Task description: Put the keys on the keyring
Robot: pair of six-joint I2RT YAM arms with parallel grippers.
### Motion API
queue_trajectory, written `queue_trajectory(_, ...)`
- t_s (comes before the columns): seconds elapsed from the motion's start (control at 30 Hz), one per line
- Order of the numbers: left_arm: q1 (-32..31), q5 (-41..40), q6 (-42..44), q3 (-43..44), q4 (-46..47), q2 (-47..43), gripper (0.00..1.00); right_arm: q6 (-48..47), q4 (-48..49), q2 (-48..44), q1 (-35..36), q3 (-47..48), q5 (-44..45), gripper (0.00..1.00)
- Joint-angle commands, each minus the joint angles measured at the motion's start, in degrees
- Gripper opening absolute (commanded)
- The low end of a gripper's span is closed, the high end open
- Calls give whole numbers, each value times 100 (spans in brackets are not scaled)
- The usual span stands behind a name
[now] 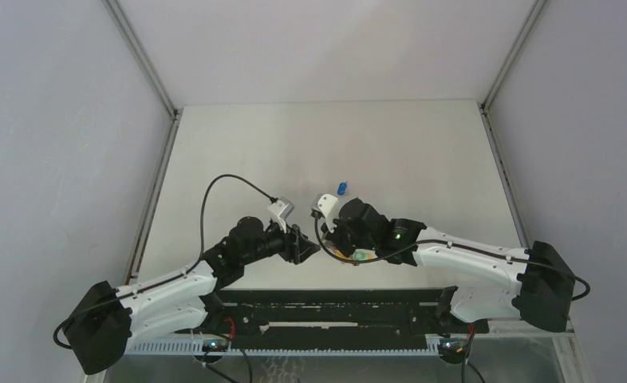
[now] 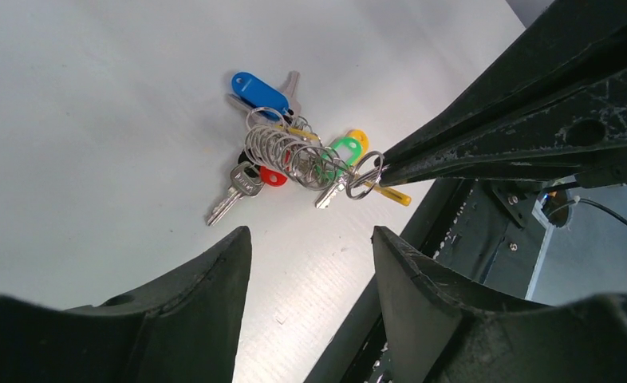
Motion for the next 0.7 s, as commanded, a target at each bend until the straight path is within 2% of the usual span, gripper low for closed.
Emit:
queue_trajectory(0.0,-43,158,134,496,320,88,63,-6,277,-209,-54,104,-84,0)
queue_trajectory(0.2,-50,-222,72,604,194,170,63,11,286,-209,-60,93,-125,0)
queue_trajectory(0.47,21,-1168,-161,763,-365,248,54,41,266,-293,-70,22,-152,0)
queue_trajectory(0.67,47,-1327,-182,849,-613,256,54,44,377,-536,-102,-95,-227,0)
